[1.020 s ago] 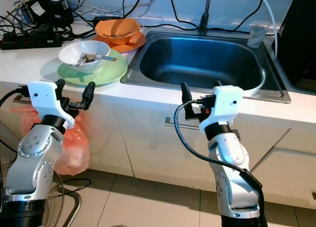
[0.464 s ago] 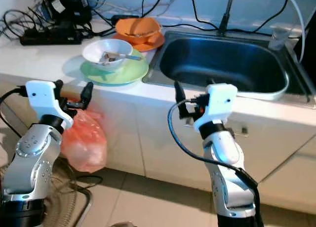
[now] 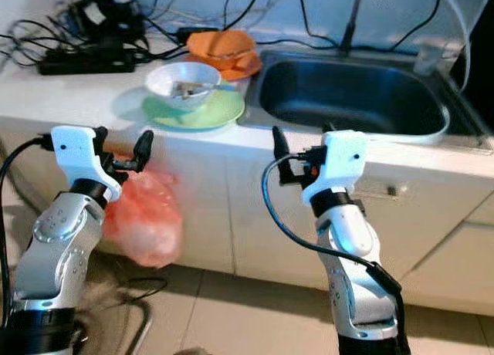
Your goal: Kitchen organization
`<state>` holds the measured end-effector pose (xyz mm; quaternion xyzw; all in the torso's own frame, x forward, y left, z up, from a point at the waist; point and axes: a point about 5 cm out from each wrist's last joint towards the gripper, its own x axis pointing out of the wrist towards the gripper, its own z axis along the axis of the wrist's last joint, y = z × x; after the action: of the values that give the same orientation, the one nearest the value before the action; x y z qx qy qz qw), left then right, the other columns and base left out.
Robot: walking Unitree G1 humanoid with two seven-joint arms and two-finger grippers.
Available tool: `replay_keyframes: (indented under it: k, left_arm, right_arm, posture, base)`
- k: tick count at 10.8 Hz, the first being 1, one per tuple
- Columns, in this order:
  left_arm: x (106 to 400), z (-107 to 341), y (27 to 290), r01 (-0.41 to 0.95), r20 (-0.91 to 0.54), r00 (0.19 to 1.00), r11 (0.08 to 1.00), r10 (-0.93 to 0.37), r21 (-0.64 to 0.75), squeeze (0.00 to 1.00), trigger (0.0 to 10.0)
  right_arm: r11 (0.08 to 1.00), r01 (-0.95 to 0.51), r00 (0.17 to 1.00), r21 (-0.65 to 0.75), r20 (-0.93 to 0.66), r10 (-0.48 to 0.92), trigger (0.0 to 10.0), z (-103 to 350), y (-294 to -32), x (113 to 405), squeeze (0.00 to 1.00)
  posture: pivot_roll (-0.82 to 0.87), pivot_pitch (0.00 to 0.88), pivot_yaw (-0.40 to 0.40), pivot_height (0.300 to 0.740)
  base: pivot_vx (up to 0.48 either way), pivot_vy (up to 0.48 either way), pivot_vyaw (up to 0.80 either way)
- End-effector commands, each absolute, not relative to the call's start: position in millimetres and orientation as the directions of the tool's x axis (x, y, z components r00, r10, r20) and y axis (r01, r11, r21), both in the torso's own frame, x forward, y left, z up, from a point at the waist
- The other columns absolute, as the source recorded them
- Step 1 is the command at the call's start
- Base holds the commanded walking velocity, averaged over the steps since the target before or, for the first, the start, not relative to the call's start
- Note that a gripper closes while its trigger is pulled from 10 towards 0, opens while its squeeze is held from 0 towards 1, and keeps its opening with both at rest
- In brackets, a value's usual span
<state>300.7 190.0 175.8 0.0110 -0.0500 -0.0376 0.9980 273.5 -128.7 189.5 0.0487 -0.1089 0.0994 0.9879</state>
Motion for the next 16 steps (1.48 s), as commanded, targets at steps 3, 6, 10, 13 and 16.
replay_keyframes:
  k: [3,6,10,13,16]
  left_arm:
    - [310.4,181.6,185.8,0.091,0.112,0.989,0.995,-0.094,0.028,0.0,10.0]
    - [316.4,184.7,184.4,0.092,0.125,0.988,0.995,-0.094,0.021,0.0,10.0]
    - [318.7,184.1,180.9,0.101,0.129,0.986,0.995,-0.102,0.014,0.0,10.0]
    - [321.0,185.9,180.5,0.097,0.138,0.986,0.995,-0.098,0.008,0.0,10.0]
    - [323.6,178.4,181.0,0.114,0.105,0.988,0.993,-0.114,0.005,0.0,10.0]
  right_arm:
    - [0.978,-0.196,0.956,0.073,0.234,0.174,10.0,192.5,-129.8,275.7,0.0]
    - [0.977,-0.196,0.958,0.083,0.229,0.172,10.0,192.4,-129.3,276.8,0.0]
    - [0.978,-0.193,0.958,0.078,0.23,0.171,10.0,192.7,-129.5,278.0,0.0]
    - [0.979,-0.192,0.956,0.071,0.239,0.17,10.0,194.7,-130.7,280.1,0.0]
    - [0.975,-0.212,0.951,0.066,0.244,0.19,10.0,196.7,-130.5,284.9,0.0]
  posture:
    - [0.1,0.015,0.041,0.74]
    - [0.09,0.017,0.041,0.74]
    - [0.08,0.019,0.041,0.74]
    - [0.08,0.012,0.037,0.74]
    - [0.08,0.011,0.035,0.74]
  base:
    - [0.0,0.0,0.0]
    - [0.0,0.0,-0.43]
    - [0.0,0.0,-0.5]
    - [0.0,0.0,0.0]
    - [0.0,0.0,0.0]
